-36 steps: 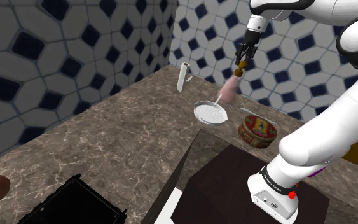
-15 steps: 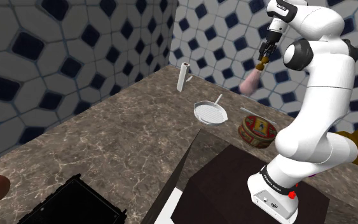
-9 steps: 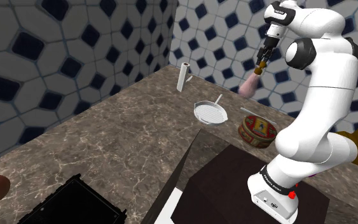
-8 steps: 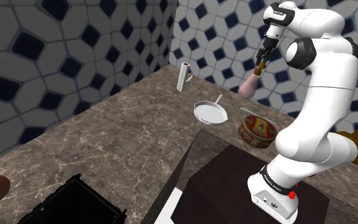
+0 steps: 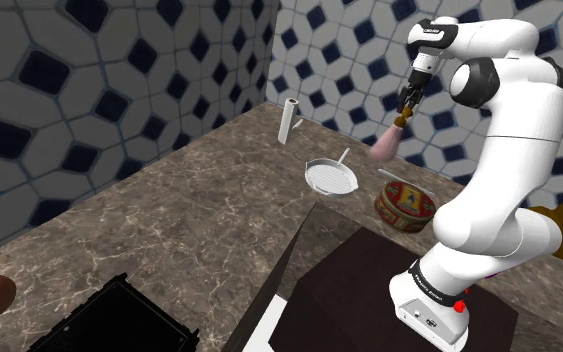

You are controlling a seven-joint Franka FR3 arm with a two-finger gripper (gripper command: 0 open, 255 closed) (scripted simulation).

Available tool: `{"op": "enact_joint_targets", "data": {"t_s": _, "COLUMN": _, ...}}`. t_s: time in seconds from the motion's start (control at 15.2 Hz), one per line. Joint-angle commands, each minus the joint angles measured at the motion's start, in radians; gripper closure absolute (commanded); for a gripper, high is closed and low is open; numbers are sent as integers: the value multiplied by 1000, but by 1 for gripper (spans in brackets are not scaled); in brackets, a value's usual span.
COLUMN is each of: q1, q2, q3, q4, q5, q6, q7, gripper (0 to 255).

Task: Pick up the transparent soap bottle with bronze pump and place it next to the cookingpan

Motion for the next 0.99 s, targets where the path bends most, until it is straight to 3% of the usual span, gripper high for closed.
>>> {"op": "enact_joint_targets", "data": {"t_s": 0.0, "q1": 3, "q2": -4, "q3": 0, "q4": -28, "q5": 0, "q6": 25, "q7": 0, "gripper": 255}}
{"op": "enact_joint_targets", "data": {"t_s": 0.46, "q1": 3, "q2": -4, "q3": 0, "q4": -28, "q5": 0, "q6": 25, "q7": 0, "gripper": 255}}
{"op": "enact_joint_targets", "data": {"t_s": 0.53, "q1": 3, "q2": -4, "q3": 0, "q4": -28, "q5": 0, "q6": 25, "q7": 0, "gripper": 0}}
{"op": "enact_joint_targets", "data": {"t_s": 0.86, "q1": 3, "q2": -4, "q3": 0, "q4": -28, "q5": 0, "q6": 26, "q7": 0, "gripper": 0}}
{"op": "enact_joint_targets", "data": {"t_s": 0.92, "q1": -2, "q2": 9, "q3": 0, "q4": 25, "q5": 1, "q6": -15, "q7": 1, "gripper": 0}}
